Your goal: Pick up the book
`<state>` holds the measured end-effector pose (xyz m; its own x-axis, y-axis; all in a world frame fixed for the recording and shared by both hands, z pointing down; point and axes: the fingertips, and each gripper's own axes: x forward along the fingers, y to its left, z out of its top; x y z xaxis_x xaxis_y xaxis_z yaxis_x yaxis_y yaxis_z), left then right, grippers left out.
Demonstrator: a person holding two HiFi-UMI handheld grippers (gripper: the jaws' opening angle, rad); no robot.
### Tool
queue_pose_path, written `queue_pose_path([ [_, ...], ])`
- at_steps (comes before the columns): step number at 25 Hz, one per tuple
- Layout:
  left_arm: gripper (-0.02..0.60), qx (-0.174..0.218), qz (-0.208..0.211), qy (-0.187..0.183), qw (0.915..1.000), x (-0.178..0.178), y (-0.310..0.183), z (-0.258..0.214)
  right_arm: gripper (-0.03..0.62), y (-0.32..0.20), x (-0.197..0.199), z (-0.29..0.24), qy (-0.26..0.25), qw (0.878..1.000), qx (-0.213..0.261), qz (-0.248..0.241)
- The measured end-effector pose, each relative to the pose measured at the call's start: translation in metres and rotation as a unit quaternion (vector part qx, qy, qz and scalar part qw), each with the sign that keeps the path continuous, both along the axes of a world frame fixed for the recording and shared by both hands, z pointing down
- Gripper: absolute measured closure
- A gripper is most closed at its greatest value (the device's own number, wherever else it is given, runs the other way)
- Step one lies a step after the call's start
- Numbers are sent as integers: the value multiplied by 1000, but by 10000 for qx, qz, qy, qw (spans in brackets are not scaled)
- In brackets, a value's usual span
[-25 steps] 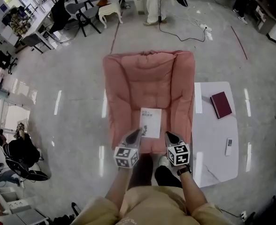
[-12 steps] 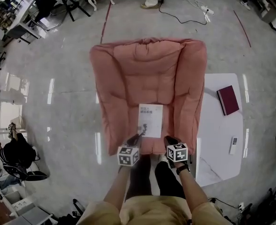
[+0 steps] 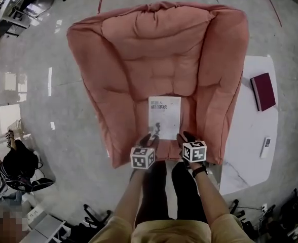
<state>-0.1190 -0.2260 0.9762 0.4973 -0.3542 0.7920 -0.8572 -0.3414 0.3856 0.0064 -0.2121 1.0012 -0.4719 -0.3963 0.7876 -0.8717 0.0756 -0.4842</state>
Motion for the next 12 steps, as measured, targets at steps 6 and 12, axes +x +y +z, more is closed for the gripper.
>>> queue_pose_path([
  [6,389,-328,-64,-56,9994,-7,-3,71,421,-7,-11,65,-110,9997,-177,105],
  [12,359,-574,-177,-124,9981,-10,-12,118,361,-15,-16,109,-247,9987,-435,77],
])
